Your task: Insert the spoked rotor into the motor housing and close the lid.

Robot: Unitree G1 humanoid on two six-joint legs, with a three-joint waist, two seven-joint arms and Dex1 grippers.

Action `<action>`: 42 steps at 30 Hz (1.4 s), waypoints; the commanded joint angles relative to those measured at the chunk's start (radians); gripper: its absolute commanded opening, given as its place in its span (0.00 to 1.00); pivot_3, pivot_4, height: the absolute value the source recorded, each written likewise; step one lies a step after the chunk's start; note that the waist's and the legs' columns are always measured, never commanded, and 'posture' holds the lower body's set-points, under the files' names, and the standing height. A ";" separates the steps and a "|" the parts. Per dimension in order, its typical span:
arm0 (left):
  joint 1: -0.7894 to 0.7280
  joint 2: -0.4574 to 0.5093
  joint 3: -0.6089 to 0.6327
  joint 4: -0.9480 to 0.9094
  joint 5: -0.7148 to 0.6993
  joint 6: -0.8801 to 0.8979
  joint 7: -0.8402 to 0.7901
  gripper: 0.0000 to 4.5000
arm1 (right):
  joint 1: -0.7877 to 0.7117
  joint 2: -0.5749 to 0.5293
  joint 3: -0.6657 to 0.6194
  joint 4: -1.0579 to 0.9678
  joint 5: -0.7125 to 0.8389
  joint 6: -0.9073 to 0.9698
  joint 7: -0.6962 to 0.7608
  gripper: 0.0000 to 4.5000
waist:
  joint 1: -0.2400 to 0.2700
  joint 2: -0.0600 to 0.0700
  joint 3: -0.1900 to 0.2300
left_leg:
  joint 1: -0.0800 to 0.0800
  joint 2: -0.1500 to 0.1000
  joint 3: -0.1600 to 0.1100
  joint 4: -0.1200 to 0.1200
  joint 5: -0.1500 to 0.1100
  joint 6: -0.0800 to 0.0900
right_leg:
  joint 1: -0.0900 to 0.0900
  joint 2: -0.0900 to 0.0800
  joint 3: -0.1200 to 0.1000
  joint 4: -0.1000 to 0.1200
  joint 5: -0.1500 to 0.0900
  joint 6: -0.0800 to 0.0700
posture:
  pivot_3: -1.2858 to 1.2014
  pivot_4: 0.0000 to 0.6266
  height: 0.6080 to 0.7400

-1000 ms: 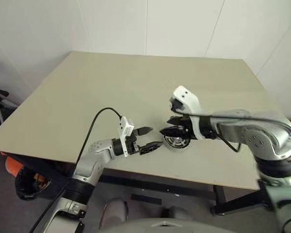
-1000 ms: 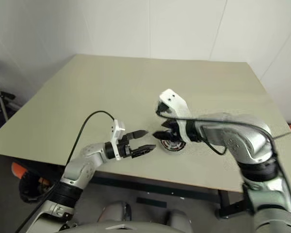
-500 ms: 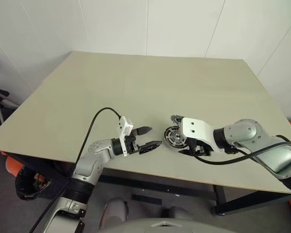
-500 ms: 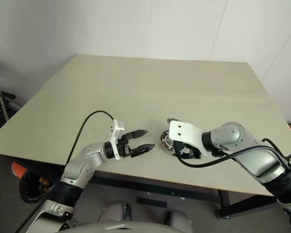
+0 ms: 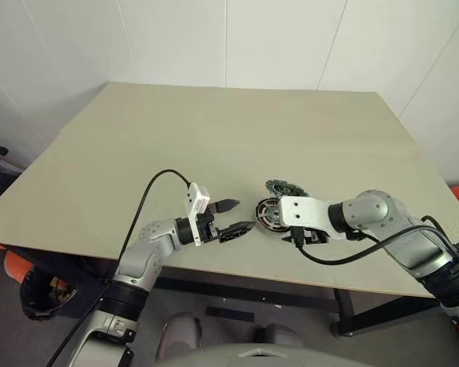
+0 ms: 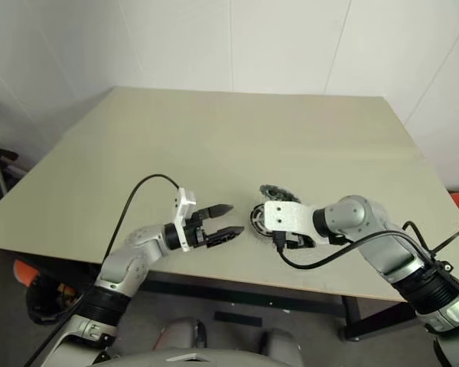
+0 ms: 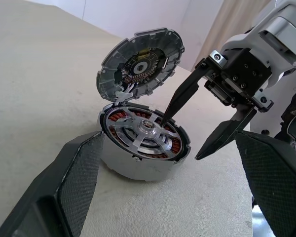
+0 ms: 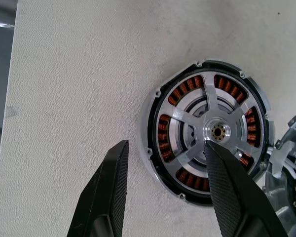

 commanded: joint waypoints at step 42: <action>-0.013 -0.007 0.014 -0.051 -0.026 0.020 0.015 1.00 | -0.133 0.185 -0.259 -0.316 0.229 1.145 -0.145 0.01 | 0.002 0.001 0.000 | 0.000 0.000 0.000 0.002 0.000 0.000 | -0.001 0.000 0.000 0.002 0.000 -0.001 | 0.52 0.00 1.00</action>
